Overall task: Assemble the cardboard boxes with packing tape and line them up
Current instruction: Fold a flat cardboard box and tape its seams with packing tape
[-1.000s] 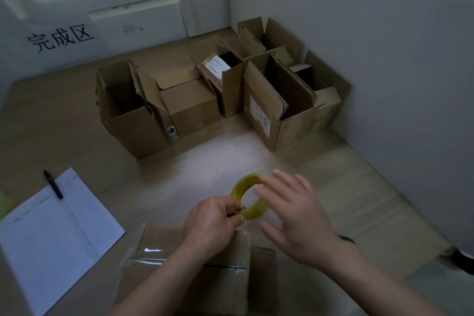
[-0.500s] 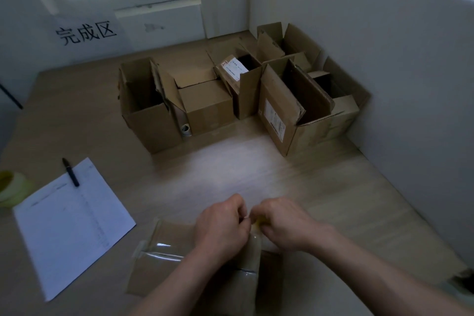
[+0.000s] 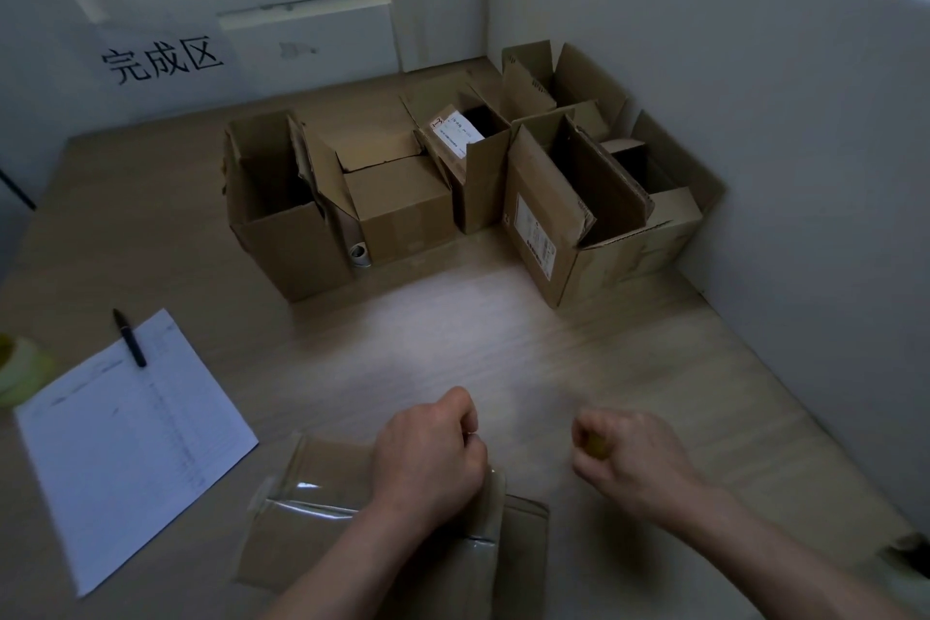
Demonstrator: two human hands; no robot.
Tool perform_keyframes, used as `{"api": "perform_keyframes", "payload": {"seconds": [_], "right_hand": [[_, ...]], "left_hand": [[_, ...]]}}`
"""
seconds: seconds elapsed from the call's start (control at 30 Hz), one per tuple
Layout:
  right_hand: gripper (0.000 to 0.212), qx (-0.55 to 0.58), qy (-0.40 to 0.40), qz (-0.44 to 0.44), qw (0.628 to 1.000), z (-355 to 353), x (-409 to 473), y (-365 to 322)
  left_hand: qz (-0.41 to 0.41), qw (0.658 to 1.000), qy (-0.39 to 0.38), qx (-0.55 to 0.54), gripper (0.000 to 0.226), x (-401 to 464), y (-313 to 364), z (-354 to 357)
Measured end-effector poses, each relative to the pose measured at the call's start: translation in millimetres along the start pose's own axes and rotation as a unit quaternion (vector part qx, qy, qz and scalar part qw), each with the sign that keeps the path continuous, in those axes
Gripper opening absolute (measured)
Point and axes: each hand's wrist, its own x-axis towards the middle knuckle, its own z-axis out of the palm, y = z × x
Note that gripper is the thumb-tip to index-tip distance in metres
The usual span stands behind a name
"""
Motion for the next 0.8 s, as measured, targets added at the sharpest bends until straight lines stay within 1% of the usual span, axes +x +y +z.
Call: {"api": "perform_keyframes", "payload": {"seconds": [0.13, 0.2, 0.23, 0.3, 0.33, 0.37, 0.47, 0.53, 0.6, 0.63, 0.67, 0.73, 0.8], "right_hand": [[0.014, 0.013, 0.014, 0.05, 0.999, -1, -15, 6], [0.015, -0.003, 0.017, 0.054, 0.998, -3, -21, 3], [0.024, -0.012, 0.013, 0.047, 0.999, -3, -24, 2], [0.054, -0.042, -0.004, 0.036, 0.998, -1, -27, 1], [0.063, -0.072, 0.006, 0.022, 0.997, 1, -29, 2], [0.066, -0.103, 0.019, 0.006, 0.995, 5, -30, 5], [0.058, -0.129, 0.043, -0.005, 0.991, 27, -39, 16], [0.053, -0.156, 0.037, -0.014, 0.987, 44, -46, 23], [0.051, -0.174, 0.033, 0.004, 0.984, 57, -50, 23], [0.051, -0.176, 0.045, 0.021, 0.983, 58, -50, 19], [0.051, -0.168, 0.064, 0.042, 0.983, 56, -49, 12], [0.051, -0.136, 0.13, 0.069, 0.98, 51, -46, -7], [0.04, -0.08, 0.196, 0.072, 0.975, 42, -46, -34]], "left_hand": [[0.004, 1.0, 0.01, -0.003, 0.009, -1, -1, 1], [0.007, 1.0, 0.012, -0.003, 0.009, -1, -1, 2], [0.007, 1.0, 0.013, -0.002, 0.009, -1, -1, 2], [0.008, 1.0, 0.017, -0.002, 0.009, -1, -2, 3], [0.01, 1.0, 0.018, -0.002, 0.009, -2, -2, 3], [0.013, 1.0, 0.019, -0.002, 0.009, -2, -2, 3], [0.021, 1.0, 0.023, 0.003, 0.008, -3, -2, 3], [0.026, 0.999, 0.032, -0.001, 0.01, -4, -3, 4], [0.03, 0.999, 0.034, -0.005, 0.011, -5, -3, 4], [0.03, 0.999, 0.035, -0.005, 0.011, -4, -3, 5], [0.027, 0.999, 0.037, -0.005, 0.012, -4, -3, 5], [0.023, 0.999, 0.046, -0.012, 0.015, -4, -3, 5], [0.024, 0.998, 0.058, -0.026, 0.019, -5, -2, 6]]}}
